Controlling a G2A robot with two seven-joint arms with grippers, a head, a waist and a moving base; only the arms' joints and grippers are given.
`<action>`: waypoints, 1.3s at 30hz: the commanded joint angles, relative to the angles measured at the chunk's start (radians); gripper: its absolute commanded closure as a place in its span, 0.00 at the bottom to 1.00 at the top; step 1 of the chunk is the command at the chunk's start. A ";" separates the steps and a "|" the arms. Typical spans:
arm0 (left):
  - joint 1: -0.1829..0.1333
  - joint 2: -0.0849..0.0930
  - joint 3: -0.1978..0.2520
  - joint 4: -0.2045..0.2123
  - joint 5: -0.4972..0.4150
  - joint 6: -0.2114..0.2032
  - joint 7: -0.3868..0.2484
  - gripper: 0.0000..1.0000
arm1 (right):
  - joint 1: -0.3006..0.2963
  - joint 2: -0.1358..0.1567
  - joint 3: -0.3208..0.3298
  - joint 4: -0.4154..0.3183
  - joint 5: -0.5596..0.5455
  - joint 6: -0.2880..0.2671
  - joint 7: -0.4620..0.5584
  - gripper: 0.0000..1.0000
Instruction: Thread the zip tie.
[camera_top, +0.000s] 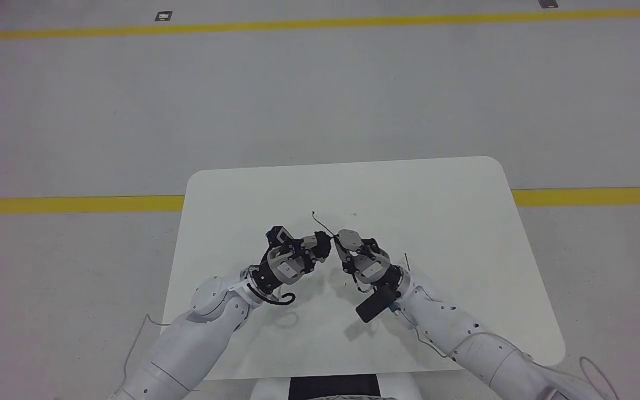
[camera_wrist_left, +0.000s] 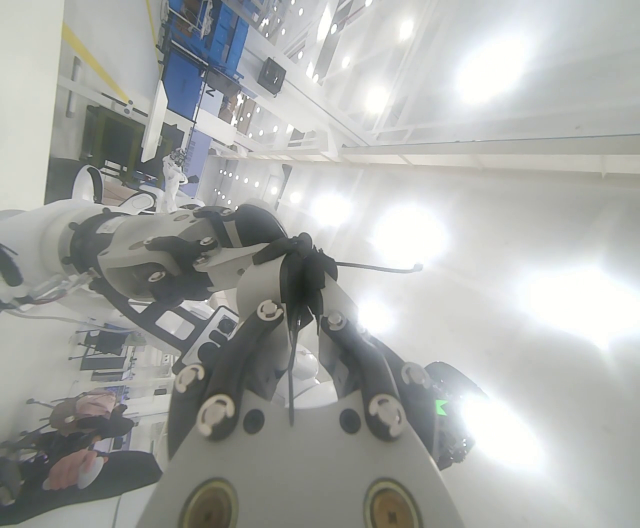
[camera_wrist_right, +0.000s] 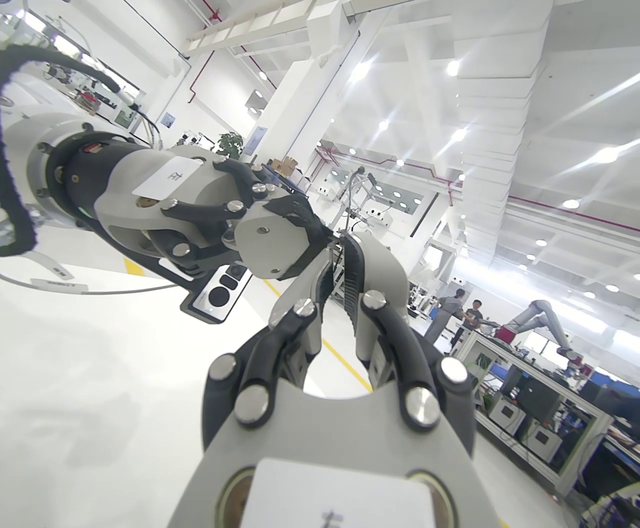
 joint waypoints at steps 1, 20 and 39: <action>0.000 0.000 0.000 0.000 0.000 0.000 0.000 1.00 | -0.001 0.000 0.001 0.000 0.000 0.000 -0.001 0.91; 0.000 0.000 0.000 0.000 0.000 0.000 0.000 1.00 | 0.002 -0.002 -0.001 0.000 0.000 0.000 0.006 0.91; 0.000 0.000 0.000 0.000 0.000 0.000 0.000 1.00 | 0.004 -0.006 0.003 0.003 0.000 0.000 0.008 0.95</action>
